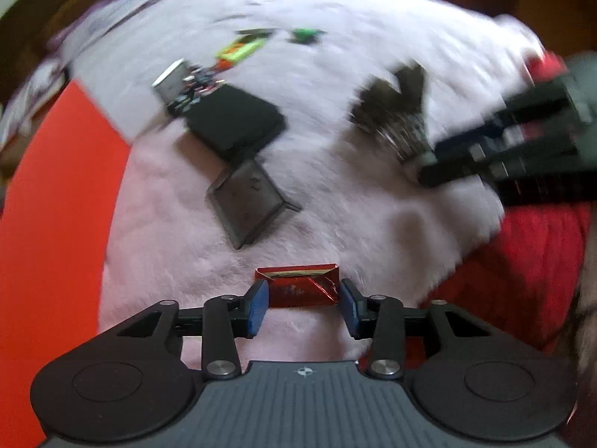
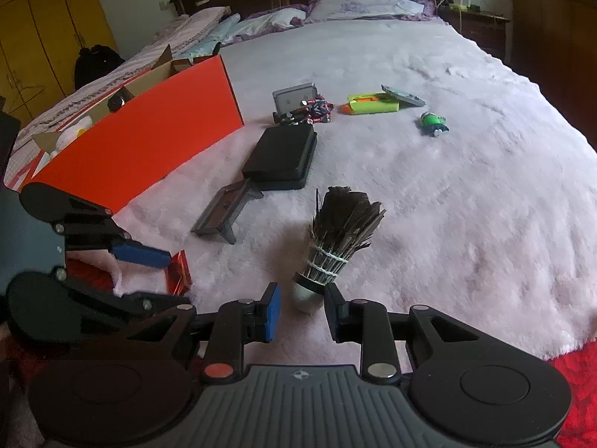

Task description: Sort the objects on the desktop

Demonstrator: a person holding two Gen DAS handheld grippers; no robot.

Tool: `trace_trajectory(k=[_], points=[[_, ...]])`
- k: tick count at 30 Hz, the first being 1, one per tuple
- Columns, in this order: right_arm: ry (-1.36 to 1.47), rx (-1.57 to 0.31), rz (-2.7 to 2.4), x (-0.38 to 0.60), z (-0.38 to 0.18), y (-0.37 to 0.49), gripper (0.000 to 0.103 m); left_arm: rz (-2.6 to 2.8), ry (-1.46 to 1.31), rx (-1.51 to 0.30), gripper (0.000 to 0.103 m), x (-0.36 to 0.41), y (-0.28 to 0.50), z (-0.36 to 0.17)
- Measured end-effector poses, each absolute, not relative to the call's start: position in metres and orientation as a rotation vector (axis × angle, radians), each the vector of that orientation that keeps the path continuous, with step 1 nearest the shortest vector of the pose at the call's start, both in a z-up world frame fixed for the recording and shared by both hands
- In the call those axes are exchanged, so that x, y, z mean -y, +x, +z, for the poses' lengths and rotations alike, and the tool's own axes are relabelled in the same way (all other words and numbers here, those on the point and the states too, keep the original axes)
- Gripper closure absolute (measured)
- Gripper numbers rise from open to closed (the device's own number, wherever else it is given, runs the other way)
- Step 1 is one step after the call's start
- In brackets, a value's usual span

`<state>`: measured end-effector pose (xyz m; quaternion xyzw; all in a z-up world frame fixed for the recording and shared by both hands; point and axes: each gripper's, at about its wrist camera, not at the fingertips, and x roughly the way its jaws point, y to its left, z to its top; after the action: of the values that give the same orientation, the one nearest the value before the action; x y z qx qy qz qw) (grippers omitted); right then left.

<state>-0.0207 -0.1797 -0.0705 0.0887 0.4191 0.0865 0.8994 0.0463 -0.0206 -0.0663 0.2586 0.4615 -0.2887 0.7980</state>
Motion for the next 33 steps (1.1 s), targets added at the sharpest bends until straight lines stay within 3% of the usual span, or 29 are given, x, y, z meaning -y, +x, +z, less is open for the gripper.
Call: trace_trajectory(k=[4,6,11,21,22,24,27,33], points=[[0.193,-0.88,0.175,0.18,-0.074,-0.019,0.074,-0.524,0.405,-1.032,0.058,0.015,0.047,-0.067],[0.192,-0.865,0.176,0.178,-0.071,-0.021,0.074,-0.474,0.321,-1.041,0.048,0.01,0.045,-0.067],[0.197,-0.841,0.28,0.167,-0.056,-0.015,0.074,-0.396,0.189,-1.054,0.045,-0.004,0.034,-0.068],[0.147,-0.988,0.471,0.105,-0.081,0.038,0.074,-0.362,0.163,-1.055,0.037,-0.02,0.025,-0.067],[0.141,-1.002,0.489,0.099,-0.084,0.043,0.074,-0.359,0.158,-1.055,0.037,-0.022,0.024,-0.067],[0.111,-0.994,0.499,0.092,-0.085,0.043,0.089,-0.356,0.149,-1.055,0.037,-0.024,0.022,-0.067],[0.114,-0.957,0.491,0.095,-0.078,0.034,0.096,-0.353,0.137,-1.052,0.037,-0.026,0.022,-0.067],[0.101,-0.877,0.391,0.127,-0.055,0.01,0.099,-0.349,0.134,-1.045,0.037,-0.024,0.022,-0.066]])
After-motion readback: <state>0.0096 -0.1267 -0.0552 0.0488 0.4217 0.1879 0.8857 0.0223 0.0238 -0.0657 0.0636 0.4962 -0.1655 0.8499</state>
